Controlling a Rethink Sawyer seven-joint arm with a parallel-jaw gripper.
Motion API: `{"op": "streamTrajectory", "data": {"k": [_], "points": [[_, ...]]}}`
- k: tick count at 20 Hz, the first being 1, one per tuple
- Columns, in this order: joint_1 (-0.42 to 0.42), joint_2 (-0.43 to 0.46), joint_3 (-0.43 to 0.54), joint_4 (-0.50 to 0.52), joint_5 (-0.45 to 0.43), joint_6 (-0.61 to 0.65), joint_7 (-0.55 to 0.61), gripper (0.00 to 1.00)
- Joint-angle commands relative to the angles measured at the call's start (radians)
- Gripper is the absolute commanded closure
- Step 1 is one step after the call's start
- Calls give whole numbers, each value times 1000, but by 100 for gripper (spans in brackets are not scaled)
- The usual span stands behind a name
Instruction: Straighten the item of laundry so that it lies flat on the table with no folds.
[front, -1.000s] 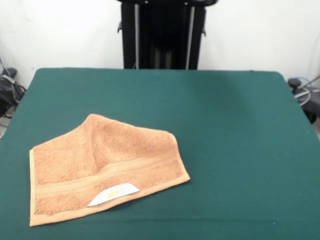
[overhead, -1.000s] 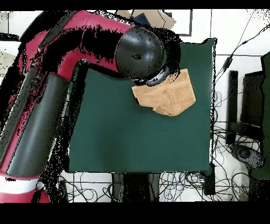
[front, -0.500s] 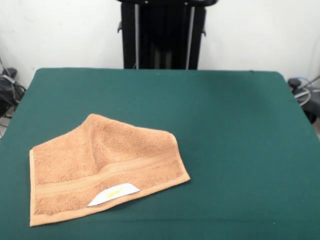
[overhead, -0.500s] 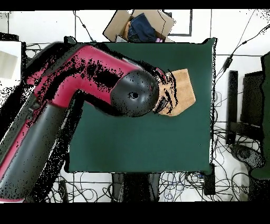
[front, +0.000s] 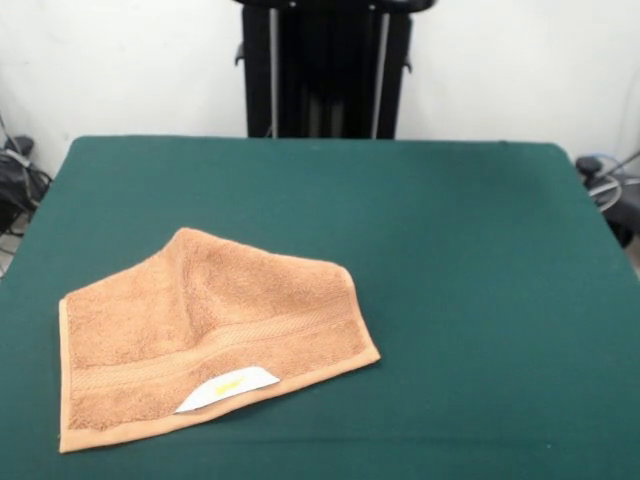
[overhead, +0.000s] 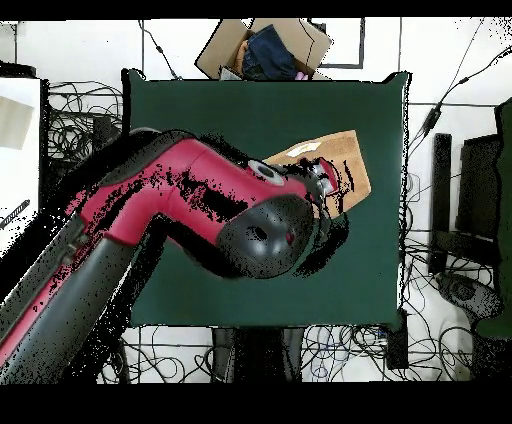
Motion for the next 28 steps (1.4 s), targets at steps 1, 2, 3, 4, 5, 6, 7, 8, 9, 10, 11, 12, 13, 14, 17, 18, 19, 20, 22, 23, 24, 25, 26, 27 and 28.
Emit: {"op": "streamTrajectory", "data": {"k": [1, 2, 3, 4, 5, 6, 7, 8, 9, 10, 11, 12, 13, 14, 17, 18, 19, 20, 22, 23, 24, 25, 26, 27, 28], "points": [[34, 53, 124, 153, -5, 86, -215, 0], [36, 53, 135, 166, -2, 96, -222, 0], [39, 52, 146, 179, 0, 105, -230, 0], [42, 48, 153, 195, 4, 115, -238, 0], [46, 44, 161, 211, 7, 126, -246, 0], [52, 43, 160, 226, 9, 141, -245, 0], [58, 46, 159, 239, 9, 151, -245, 0], [63, 50, 160, 252, 8, 161, -247, 0], [68, 53, 159, 262, 9, 174, -246, 0], [71, 61, 157, 269, 8, 181, -234, 0], [73, 62, 160, 278, 9, 185, -233, 0], [76, 57, 165, 287, 14, 200, -245, 0], [79, 53, 170, 297, 20, 215, -257, 0], [83, 60, 167, 305, 18, 225, -256, 0], [92, 70, 168, 323, 21, 268, -266, 0], [96, 72, 170, 331, 23, 298, -285, 0], [100, 73, 171, 338, 26, 327, -305, 0], [97, 59, 184, 343, 33, 345, -330, 0], [95, 41, 205, 354, 42, 377, -365, 0], [91, 40, 214, 357, 41, 375, -357, 0], [91, 35, 224, 363, 46, 388, -365, 0], [87, 26, 236, 367, 48, 393, -369, 0], [84, 19, 247, 371, 52, 399, -375, 0], [80, 10, 260, 375, 58, 409, -386, 0], [76, -1, 272, 380, 63, 421, -400, 0]]}}
